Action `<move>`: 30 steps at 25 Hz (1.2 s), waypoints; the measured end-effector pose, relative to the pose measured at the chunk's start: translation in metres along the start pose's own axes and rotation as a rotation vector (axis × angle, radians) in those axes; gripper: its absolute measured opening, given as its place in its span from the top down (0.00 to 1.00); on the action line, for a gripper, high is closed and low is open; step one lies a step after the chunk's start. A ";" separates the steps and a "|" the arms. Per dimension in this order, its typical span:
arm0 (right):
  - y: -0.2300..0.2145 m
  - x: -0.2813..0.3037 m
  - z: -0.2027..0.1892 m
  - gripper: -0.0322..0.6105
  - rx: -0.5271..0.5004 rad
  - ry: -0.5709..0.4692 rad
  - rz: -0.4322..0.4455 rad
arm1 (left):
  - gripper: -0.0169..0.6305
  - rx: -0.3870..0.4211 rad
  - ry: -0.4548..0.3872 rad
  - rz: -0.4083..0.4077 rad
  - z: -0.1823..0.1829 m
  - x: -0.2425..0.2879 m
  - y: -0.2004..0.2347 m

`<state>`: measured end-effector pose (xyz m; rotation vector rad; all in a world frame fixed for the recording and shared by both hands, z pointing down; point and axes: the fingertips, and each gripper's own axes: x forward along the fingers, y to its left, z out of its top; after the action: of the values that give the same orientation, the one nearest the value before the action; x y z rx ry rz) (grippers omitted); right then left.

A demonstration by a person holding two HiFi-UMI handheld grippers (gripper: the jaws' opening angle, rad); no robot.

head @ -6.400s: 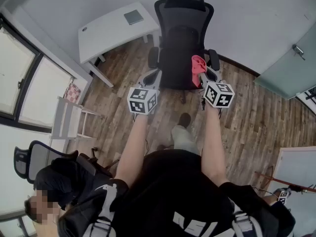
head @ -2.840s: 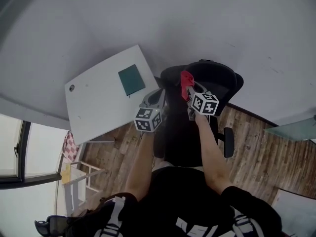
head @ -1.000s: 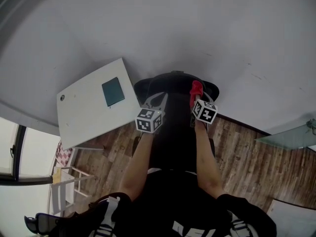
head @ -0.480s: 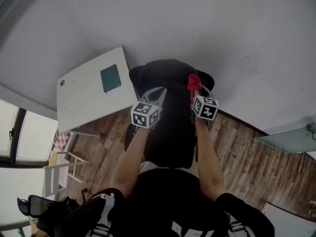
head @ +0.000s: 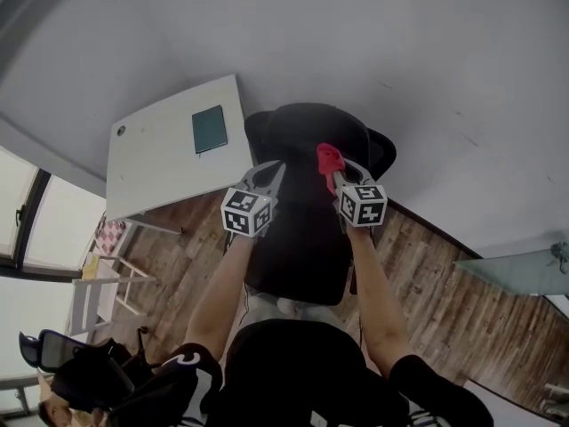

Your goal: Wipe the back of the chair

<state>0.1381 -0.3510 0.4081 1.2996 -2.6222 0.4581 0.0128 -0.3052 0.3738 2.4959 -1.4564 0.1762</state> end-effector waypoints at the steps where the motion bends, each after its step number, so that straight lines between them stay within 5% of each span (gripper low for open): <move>1: 0.009 0.004 0.000 0.84 -0.013 0.005 0.013 | 0.93 -0.005 -0.005 0.003 -0.001 -0.004 0.006; 16: 0.146 0.108 -0.019 0.84 -0.063 0.020 0.051 | 0.93 -0.075 -0.044 -0.057 -0.034 -0.069 0.135; 30: 0.155 0.216 -0.081 0.84 -0.027 0.024 -0.052 | 0.93 -0.122 -0.060 -0.111 -0.083 -0.055 0.227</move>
<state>-0.1138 -0.3949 0.5168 1.3422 -2.5591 0.4260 -0.2102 -0.3434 0.4757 2.4934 -1.3041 -0.0079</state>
